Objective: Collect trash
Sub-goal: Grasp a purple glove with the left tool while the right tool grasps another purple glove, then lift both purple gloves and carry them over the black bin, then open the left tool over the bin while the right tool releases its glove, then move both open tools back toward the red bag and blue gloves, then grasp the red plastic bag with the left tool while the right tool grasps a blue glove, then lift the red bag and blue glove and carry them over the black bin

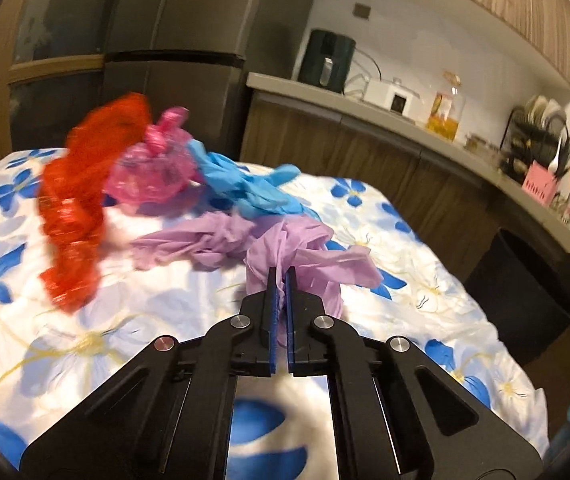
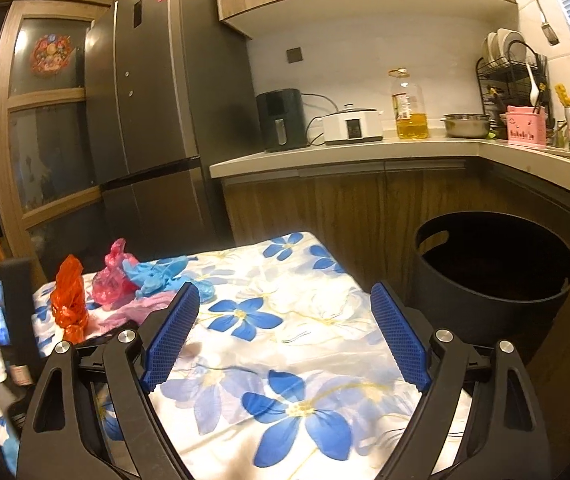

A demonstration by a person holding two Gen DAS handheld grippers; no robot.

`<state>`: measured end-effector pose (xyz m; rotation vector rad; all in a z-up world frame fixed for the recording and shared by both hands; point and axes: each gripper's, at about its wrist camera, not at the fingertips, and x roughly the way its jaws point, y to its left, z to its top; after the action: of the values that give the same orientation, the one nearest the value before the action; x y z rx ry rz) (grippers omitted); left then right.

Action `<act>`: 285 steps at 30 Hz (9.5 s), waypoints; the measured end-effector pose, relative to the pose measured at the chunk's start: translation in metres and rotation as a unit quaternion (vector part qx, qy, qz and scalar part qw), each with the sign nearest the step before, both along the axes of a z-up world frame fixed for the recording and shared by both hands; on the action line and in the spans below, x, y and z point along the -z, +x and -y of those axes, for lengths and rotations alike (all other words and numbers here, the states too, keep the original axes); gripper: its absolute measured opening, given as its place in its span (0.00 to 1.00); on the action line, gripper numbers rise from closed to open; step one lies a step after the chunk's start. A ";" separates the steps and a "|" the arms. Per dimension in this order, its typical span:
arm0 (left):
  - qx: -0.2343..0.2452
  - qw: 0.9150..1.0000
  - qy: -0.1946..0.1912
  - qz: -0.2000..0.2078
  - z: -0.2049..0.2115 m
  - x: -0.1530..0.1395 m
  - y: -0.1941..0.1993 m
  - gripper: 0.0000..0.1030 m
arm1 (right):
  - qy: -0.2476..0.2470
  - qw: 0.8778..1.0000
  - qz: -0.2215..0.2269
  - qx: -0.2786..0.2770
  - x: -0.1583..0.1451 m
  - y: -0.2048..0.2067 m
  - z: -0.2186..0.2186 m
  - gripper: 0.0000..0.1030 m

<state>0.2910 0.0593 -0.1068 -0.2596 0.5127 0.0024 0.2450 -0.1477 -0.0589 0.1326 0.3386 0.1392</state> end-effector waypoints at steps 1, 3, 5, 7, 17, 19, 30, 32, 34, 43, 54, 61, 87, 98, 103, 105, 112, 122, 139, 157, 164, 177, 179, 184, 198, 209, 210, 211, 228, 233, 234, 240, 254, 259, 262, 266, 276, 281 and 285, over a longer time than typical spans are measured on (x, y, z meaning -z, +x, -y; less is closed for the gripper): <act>-0.001 1.000 -0.005 0.001 -0.003 -0.001 -0.004 0.02 | -0.001 1.000 -0.003 -0.005 0.002 0.003 -0.005 0.82; 0.002 1.000 -0.010 -0.001 -0.010 -0.002 -0.013 0.02 | -0.002 1.000 -0.009 -0.015 0.006 0.008 -0.014 0.81; 0.001 1.000 -0.019 0.002 -0.018 -0.003 -0.022 0.02 | -0.005 1.000 -0.015 -0.027 0.009 0.012 -0.026 0.79; -0.005 1.000 -0.026 0.012 -0.026 -0.006 -0.032 0.02 | -0.014 0.999 -0.018 -0.040 0.012 0.018 -0.039 0.77; -0.093 0.993 -0.011 0.070 -0.083 -0.025 -0.077 0.02 | -0.010 0.995 -0.035 -0.090 0.024 0.060 -0.103 0.73; -0.099 0.992 -0.017 0.074 -0.093 -0.026 -0.081 0.02 | -0.013 0.994 -0.044 -0.101 0.027 0.071 -0.120 0.71; -0.100 0.991 -0.057 0.072 -0.115 -0.018 -0.084 0.02 | -0.031 0.983 -0.123 -0.130 0.055 0.111 -0.169 0.40; -0.098 0.991 -0.059 0.072 -0.115 -0.017 -0.083 0.02 | -0.035 0.982 -0.130 -0.134 0.058 0.113 -0.172 0.28; -0.096 0.991 -0.061 0.071 -0.116 -0.016 -0.083 0.02 | -0.037 0.981 -0.132 -0.138 0.060 0.112 -0.172 0.15; -0.099 0.990 -0.070 0.066 -0.119 -0.014 -0.083 0.02 | -0.026 0.984 -0.089 -0.149 0.042 0.091 -0.165 0.03; -0.104 0.991 -0.044 0.066 -0.108 -0.026 -0.096 0.02 | 0.002 0.986 -0.038 -0.161 0.001 0.035 -0.115 0.02; -0.093 0.992 -0.037 0.078 -0.091 -0.046 -0.111 0.02 | 0.014 0.988 -0.004 -0.154 -0.023 -0.001 -0.080 0.02; 0.093 0.986 0.036 0.137 0.101 -0.114 -0.061 0.02 | 0.032 0.997 0.076 0.014 -0.064 -0.037 0.096 0.02; 0.194 0.968 0.027 0.154 0.210 -0.125 -0.016 0.02 | 0.047 0.989 0.086 0.107 -0.066 -0.031 0.181 0.02; 0.219 0.964 0.027 0.146 0.244 -0.119 0.000 0.02 | 0.055 0.988 0.080 0.122 -0.061 -0.025 0.205 0.02; 0.225 0.964 0.026 0.139 0.255 -0.115 0.007 0.02 | 0.056 0.988 0.077 0.124 -0.060 -0.020 0.211 0.02; 0.238 0.962 0.029 0.127 0.278 -0.105 0.019 0.02 | 0.050 0.988 0.070 0.126 -0.058 -0.007 0.222 0.02; 0.246 0.963 0.027 0.110 0.291 -0.096 0.036 0.02 | 0.049 0.990 0.052 0.118 -0.052 0.012 0.226 0.02; 0.255 0.962 0.027 0.096 0.300 -0.087 0.048 0.41 | 0.054 0.988 0.040 0.136 -0.047 0.017 0.239 0.23; 0.159 0.981 0.047 0.100 0.246 -0.097 0.013 0.80 | 0.046 0.989 0.048 0.130 -0.055 -0.012 0.214 0.65; 0.136 0.985 0.047 0.097 0.219 -0.103 -0.010 0.81 | 0.045 0.990 0.054 0.119 -0.061 -0.032 0.195 0.71; 0.087 0.989 0.064 0.100 0.157 -0.102 -0.063 0.81 | 0.034 0.992 0.062 0.103 -0.064 -0.069 0.146 0.73; 0.076 0.990 0.068 0.099 0.144 -0.100 -0.070 0.81 | 0.034 0.993 0.062 0.095 -0.064 -0.072 0.137 0.73; 0.039 0.992 0.073 0.097 0.108 -0.092 -0.083 0.81 | 0.042 0.994 0.066 0.073 -0.063 -0.075 0.114 0.73; -0.121 0.986 0.083 0.080 -0.025 -0.062 -0.083 0.81 | 0.038 0.998 0.052 -0.012 -0.046 -0.045 0.024 0.73; -0.162 0.982 0.080 0.053 -0.093 -0.045 -0.027 0.81 | 0.008 0.997 0.038 -0.067 -0.027 0.006 -0.062 0.73; -0.163 0.982 0.077 0.051 -0.099 -0.043 -0.021 0.81 | 0.005 0.997 0.037 -0.072 -0.025 0.013 -0.070 0.73; -0.166 0.982 0.075 0.046 -0.103 -0.041 -0.016 0.81 | 0.002 0.997 0.036 -0.075 -0.022 0.018 -0.075 0.73; -0.128 0.991 -0.037 -0.025 -0.148 -0.001 0.022 0.42 | -0.032 0.995 -0.020 -0.090 0.028 0.105 -0.158 0.62; -0.125 0.991 -0.053 -0.001 -0.150 -0.001 0.012 0.34 | -0.043 0.994 -0.049 -0.085 0.039 0.120 -0.168 0.56; -0.126 0.991 -0.055 0.005 -0.150 -0.002 0.010 0.34 | -0.045 0.994 -0.056 -0.083 0.042 0.122 -0.168 0.54; -0.123 0.990 -0.058 0.024 -0.147 -0.006 0.004 0.34 | -0.043 0.992 -0.088 -0.084 0.053 0.132 -0.170 0.40; -0.119 0.990 -0.067 0.035 -0.151 -0.005 -0.001 0.34 | -0.042 0.992 -0.048 -0.108 0.040 0.112 -0.171 0.02; -0.120 0.990 -0.069 0.040 -0.151 -0.006 -0.005 0.34 | -0.021 0.994 -0.016 -0.102 0.018 0.093 -0.154 0.02; -0.120 0.990 -0.066 0.043 -0.150 -0.007 -0.007 0.34 | -0.009 0.995 -0.002 -0.099 0.006 0.082 -0.142 0.02; -0.116 0.991 -0.054 0.047 -0.144 -0.012 -0.011 0.33 | 0.006 0.995 0.016 -0.097 -0.010 0.060 -0.122 0.01; -0.084 0.995 0.006 0.055 -0.099 -0.041 -0.036 0.31 | 0.025 0.995 0.042 -0.081 -0.037 0.010 -0.072 0.01; -0.060 0.996 0.017 0.060 -0.066 -0.057 -0.052 0.31 | 0.035 0.996 0.049 -0.067 -0.047 -0.010 -0.043 0.01; -0.030 0.997 0.017 0.071 -0.034 -0.072 -0.061 0.31 | 0.037 0.997 0.057 -0.048 -0.054 -0.026 -0.017 0.01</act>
<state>0.2295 0.0928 -0.0347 -0.2393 0.3628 0.0511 0.2190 -0.1302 -0.0052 0.1819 0.2266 0.2529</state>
